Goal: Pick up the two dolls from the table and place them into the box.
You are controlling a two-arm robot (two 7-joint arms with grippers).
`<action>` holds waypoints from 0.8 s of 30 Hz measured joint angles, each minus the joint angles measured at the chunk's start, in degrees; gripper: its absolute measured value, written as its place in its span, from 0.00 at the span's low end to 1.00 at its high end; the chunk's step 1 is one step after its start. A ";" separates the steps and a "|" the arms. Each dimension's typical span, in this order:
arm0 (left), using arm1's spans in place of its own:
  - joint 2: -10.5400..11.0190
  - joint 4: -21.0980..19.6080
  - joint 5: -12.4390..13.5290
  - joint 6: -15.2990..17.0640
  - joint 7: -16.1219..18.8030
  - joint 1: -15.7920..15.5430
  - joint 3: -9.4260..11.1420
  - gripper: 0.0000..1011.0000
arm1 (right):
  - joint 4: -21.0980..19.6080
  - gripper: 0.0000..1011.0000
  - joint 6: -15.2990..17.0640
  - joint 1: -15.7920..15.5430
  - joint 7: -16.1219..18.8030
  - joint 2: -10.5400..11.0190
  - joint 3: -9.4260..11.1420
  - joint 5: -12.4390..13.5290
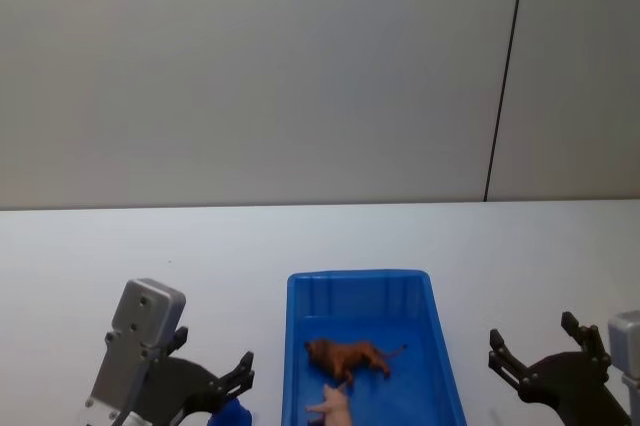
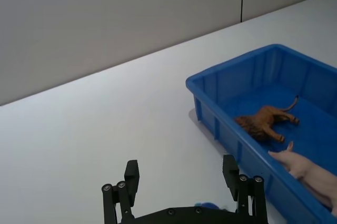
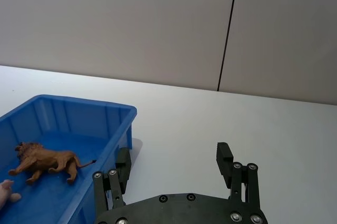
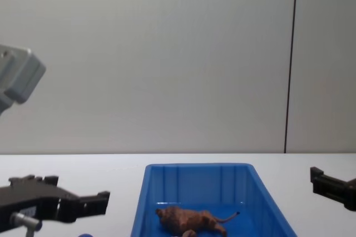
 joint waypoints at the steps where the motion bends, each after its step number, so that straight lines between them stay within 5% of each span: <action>1: 0.06 0.32 -0.17 0.19 -0.07 0.10 -0.05 0.99 | 0.00 0.99 0.00 -0.01 -0.01 0.01 0.00 0.00; 19: -0.57 4.84 -1.21 1.07 -3.70 0.17 -0.22 0.99 | -0.06 0.99 0.00 -0.08 -0.12 0.04 0.00 0.00; 24: -0.80 5.73 -1.45 1.34 -4.90 0.17 -0.15 0.90 | -0.06 0.99 0.00 -0.08 -0.13 0.04 0.00 -0.01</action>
